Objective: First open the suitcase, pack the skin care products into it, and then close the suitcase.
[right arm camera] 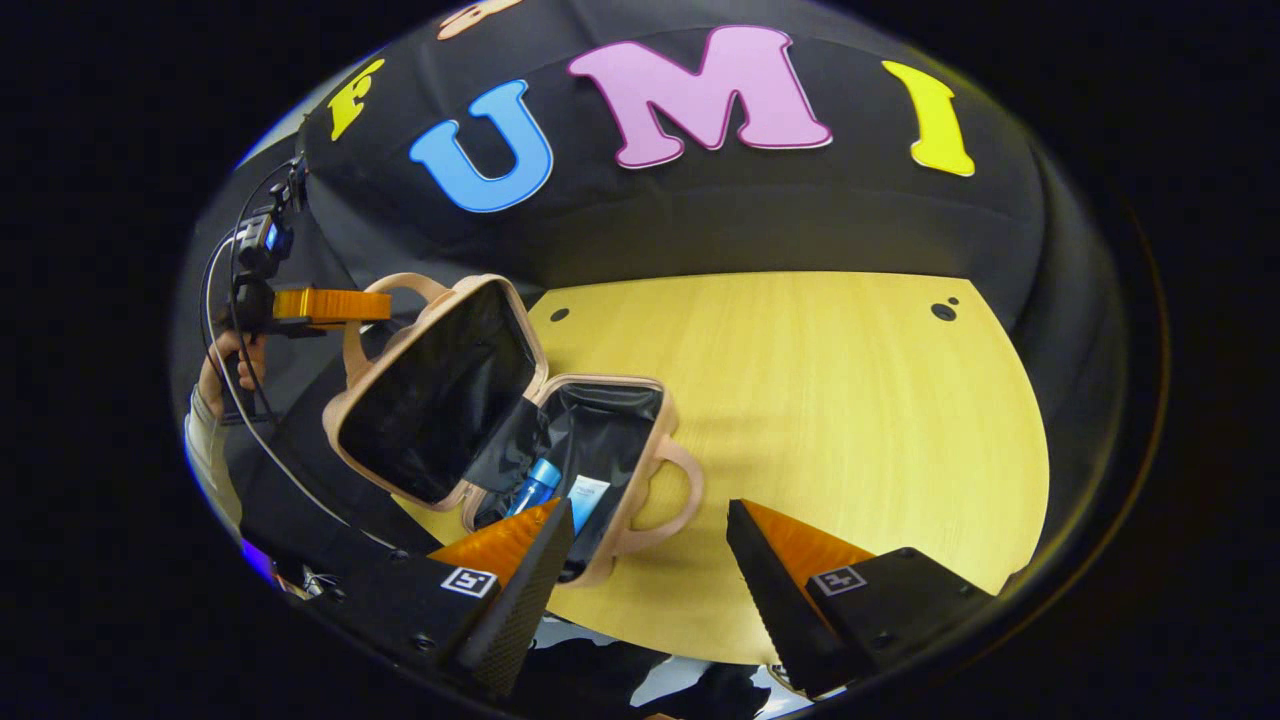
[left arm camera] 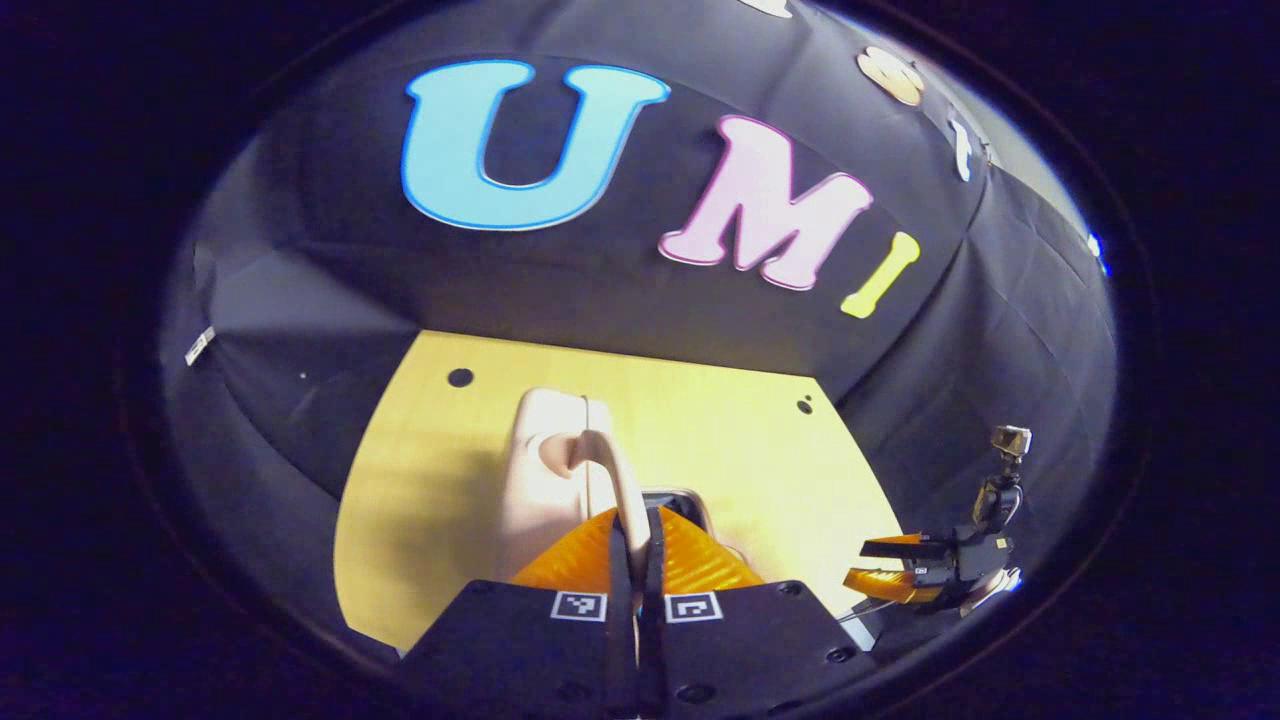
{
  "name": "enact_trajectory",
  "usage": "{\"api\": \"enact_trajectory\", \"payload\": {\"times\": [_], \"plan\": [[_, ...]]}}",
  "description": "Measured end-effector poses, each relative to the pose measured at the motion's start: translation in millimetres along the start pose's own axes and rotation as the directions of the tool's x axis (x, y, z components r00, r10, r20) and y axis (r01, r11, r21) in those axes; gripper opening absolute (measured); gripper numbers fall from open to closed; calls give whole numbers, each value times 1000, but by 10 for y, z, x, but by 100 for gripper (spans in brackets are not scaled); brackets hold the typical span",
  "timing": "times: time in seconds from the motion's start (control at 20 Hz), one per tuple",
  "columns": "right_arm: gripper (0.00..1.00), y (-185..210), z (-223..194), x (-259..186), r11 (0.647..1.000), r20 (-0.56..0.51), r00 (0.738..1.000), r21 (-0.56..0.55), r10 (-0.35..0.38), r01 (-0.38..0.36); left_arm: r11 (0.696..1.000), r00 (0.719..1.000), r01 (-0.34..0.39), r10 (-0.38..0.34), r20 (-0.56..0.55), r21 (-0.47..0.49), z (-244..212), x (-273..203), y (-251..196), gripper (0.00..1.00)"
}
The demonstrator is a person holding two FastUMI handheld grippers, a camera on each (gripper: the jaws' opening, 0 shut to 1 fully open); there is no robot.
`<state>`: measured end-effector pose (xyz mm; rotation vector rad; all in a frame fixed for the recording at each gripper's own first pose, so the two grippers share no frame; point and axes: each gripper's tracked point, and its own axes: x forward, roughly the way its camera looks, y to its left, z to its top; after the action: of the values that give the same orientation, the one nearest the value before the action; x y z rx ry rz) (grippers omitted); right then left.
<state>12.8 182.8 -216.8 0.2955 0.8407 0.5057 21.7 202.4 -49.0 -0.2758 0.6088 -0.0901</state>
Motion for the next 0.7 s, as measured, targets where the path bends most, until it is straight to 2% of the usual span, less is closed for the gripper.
{"api": "enact_trajectory", "payload": {"times": [0.1, 0.25, 0.45, 0.7], "plan": [[97, -155, -61, -143, 1000, 4, 1000, 5, -7, 7, 993, 991, 119, -120, -56, -20, -353, 481, -602, 7], [97, -504, -182, -348, 999, 1, 999, 12, -40, 40, 988, 973, 148, -154, -171, -52, -886, 1087, -833, 7], [97, -935, -271, -596, 995, 5, 996, 45, -89, 89, 996, 945, 82, -88, -316, -31, -1369, 1518, -753, 7], [97, -1203, -388, -802, 994, 12, 995, 47, -104, 103, 998, 938, 40, -22, -346, 45, -1355, 1502, -780, 10]]}}
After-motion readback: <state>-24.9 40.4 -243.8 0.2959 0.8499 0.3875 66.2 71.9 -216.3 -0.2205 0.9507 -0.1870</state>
